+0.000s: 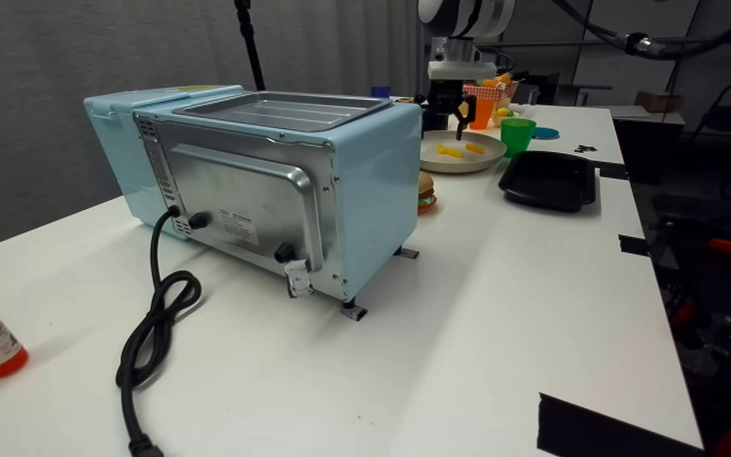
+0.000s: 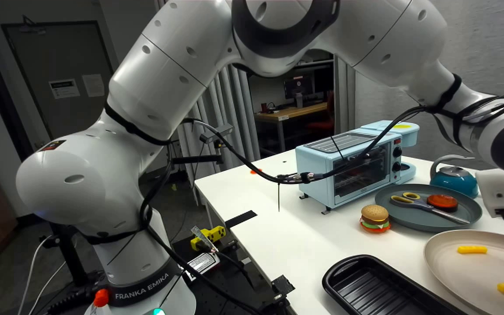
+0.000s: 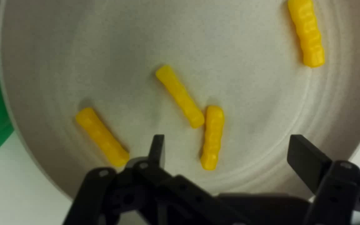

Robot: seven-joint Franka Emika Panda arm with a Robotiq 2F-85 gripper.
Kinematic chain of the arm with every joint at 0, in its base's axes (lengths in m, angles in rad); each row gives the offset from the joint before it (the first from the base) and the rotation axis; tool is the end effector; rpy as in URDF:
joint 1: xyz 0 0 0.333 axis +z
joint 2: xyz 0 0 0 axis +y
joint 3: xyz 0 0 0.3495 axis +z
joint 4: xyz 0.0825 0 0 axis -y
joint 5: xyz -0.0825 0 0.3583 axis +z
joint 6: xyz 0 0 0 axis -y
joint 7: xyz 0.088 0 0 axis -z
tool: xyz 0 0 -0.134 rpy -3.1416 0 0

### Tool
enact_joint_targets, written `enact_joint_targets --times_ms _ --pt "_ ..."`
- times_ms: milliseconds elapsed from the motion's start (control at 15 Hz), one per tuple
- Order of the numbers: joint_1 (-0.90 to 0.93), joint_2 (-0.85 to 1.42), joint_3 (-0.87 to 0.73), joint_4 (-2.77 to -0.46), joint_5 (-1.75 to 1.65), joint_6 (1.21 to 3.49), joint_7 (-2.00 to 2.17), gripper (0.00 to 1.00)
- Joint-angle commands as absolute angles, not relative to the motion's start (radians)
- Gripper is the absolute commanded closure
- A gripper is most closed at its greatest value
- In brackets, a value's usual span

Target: Move the fries from the plate to the green cup

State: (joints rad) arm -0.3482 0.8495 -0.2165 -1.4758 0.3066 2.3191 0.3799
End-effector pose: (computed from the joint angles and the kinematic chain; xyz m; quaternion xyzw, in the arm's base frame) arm 0.6331 -0.3526 0.1918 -0.8575 0.5134 -0.0129 0.0312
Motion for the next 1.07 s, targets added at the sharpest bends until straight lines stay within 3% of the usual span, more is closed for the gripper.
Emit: enact_joint_targets --times_ms 0,467,533,600,1000 --pt "-0.348 0.859 -0.213 -1.500 0.303 2.360 0.362 0.00" --pt "-0.344 0.867 -0.218 -1.557 0.298 2.416 0.351 0.00" --pt "-0.343 0.866 -0.219 -1.561 0.298 2.423 0.350 0.17" --pt "-0.343 0.866 -0.219 -1.565 0.298 2.432 0.350 0.26" --pt "-0.336 0.862 -0.224 -1.572 0.294 2.454 0.357 0.70"
